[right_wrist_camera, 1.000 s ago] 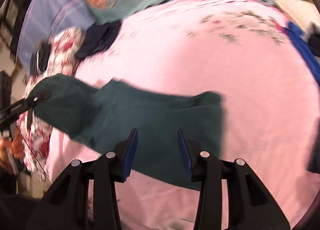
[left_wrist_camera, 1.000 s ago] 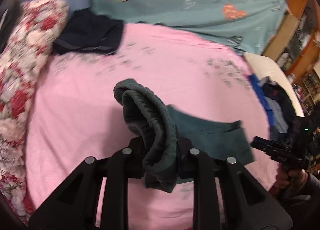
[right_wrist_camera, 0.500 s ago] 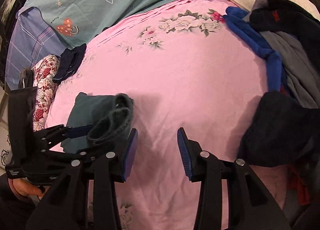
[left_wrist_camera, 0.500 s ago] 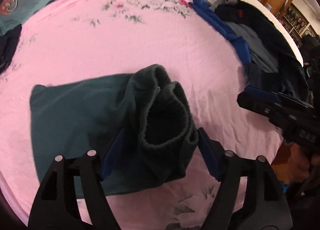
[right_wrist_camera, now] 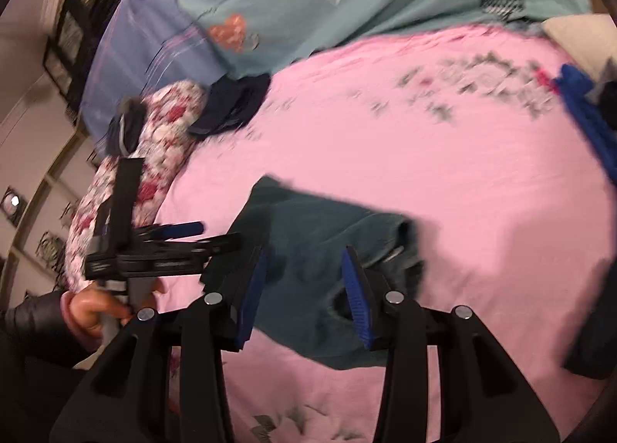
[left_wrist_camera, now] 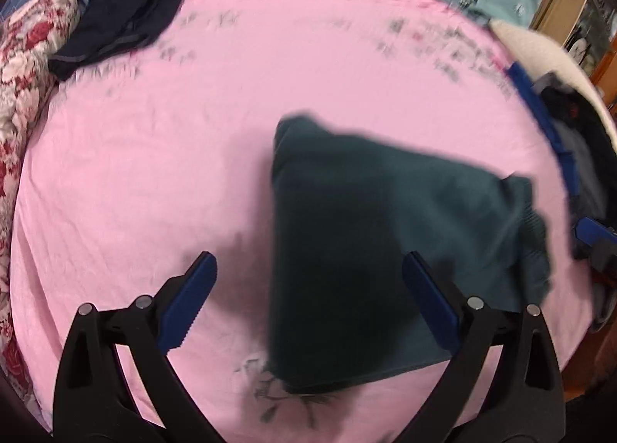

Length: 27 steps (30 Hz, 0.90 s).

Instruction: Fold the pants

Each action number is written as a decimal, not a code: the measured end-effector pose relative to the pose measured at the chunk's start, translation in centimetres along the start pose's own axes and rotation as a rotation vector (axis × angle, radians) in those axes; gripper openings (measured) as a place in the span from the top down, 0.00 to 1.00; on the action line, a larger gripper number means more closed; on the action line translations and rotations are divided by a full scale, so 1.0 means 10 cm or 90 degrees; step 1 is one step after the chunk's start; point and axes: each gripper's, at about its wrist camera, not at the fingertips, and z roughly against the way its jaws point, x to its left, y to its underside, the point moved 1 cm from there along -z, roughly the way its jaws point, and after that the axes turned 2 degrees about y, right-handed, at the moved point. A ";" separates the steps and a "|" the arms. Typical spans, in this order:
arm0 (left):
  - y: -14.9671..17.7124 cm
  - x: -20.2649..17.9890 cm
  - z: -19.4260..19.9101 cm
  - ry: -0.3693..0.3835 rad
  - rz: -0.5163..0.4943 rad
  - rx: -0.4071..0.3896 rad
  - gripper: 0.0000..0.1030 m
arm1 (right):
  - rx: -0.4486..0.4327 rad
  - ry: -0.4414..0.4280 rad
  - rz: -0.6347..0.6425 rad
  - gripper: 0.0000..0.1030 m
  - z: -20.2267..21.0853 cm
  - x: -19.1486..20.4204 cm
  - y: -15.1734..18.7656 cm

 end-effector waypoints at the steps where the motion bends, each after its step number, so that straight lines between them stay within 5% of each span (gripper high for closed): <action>1: 0.08 0.07 -0.12 -0.032 -0.001 0.016 0.05 | 0.030 0.025 0.001 0.60 -0.13 -0.04 0.06; 3: 0.20 0.30 -0.18 -0.012 0.037 0.020 0.04 | 0.101 0.181 0.006 0.64 -0.38 -0.23 0.23; 4: 0.24 0.42 -0.15 0.004 0.066 0.021 0.04 | 0.115 0.189 -0.003 0.66 -0.39 -0.29 0.27; 11: 0.38 0.79 0.22 0.019 0.120 -0.010 0.05 | 0.032 0.118 0.003 0.63 0.07 0.10 -0.09; 16: 0.48 0.85 0.26 0.014 0.134 -0.020 0.05 | 0.021 0.024 0.058 0.69 -0.49 0.63 -0.63; 20: 0.68 0.89 0.11 -0.006 0.129 -0.010 0.06 | 0.110 -0.019 0.094 0.82 -1.38 0.90 -0.90; 24: 0.73 0.74 0.08 -0.044 0.069 -0.018 0.05 | 0.213 0.065 0.151 0.89 -2.33 0.84 -0.89; 27: 0.77 0.71 0.09 -0.048 0.041 -0.021 0.05 | 0.231 0.024 0.124 0.87 -2.43 0.82 -1.01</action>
